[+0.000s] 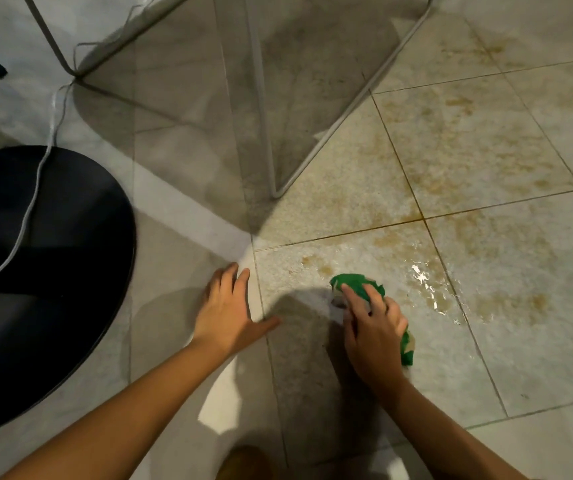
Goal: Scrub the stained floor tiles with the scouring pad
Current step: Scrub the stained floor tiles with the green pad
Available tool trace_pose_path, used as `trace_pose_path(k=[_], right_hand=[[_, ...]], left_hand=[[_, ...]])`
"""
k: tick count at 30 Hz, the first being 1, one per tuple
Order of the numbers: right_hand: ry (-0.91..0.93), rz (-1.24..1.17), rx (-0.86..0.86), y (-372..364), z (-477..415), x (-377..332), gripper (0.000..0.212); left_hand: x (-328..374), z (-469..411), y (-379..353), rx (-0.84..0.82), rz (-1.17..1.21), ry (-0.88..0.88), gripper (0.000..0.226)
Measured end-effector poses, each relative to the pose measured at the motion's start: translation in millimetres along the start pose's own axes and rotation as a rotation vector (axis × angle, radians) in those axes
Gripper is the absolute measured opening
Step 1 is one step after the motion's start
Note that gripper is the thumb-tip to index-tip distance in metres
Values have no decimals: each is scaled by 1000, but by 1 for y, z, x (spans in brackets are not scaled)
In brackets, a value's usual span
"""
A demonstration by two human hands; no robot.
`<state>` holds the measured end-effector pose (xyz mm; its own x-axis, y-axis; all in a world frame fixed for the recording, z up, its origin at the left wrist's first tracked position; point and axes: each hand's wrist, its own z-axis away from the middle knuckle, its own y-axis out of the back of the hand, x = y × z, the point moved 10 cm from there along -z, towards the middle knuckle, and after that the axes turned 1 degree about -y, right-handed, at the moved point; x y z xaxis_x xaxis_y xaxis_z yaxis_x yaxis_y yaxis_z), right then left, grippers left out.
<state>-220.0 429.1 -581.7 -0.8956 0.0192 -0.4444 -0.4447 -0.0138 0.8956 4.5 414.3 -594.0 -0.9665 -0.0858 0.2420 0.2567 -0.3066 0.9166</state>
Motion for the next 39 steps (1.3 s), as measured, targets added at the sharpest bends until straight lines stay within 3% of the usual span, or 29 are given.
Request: trace_pose_path(k=[5, 9, 15, 20, 23, 25, 28, 31, 36, 39], right_hand=[[204, 58, -142, -30, -15, -47, 40], [142, 17, -175, -30, -44, -39, 53], [16, 10, 79, -9, -24, -18, 41], [296, 140, -14, -32, -21, -66, 39], [359, 146, -100, -43, -43, -86, 54], [298, 187, -161, -46, -59, -84, 54], [139, 141, -25, -29, -68, -59, 49], [22, 35, -1, -21, -58, -35, 40], [306, 106, -6, -31, -37, -71, 60], [343, 112, -90, -38, -58, -92, 53]], left_hand=[[-4, -13, 10, 28, -20, -44, 113], [-4, -24, 2, -79, -15, -46, 109], [-8, -27, -4, -111, 7, -24, 109], [-8, -27, -4, -110, 26, -15, 111], [-9, -27, -2, -100, 20, -13, 111], [-9, -26, -2, -102, 11, -13, 112], [-8, -26, -1, -93, 6, -17, 112], [-9, -26, 0, -75, 21, -21, 111], [-10, -29, 0, -59, 38, -25, 112], [-11, -29, 1, -44, 25, -21, 114]])
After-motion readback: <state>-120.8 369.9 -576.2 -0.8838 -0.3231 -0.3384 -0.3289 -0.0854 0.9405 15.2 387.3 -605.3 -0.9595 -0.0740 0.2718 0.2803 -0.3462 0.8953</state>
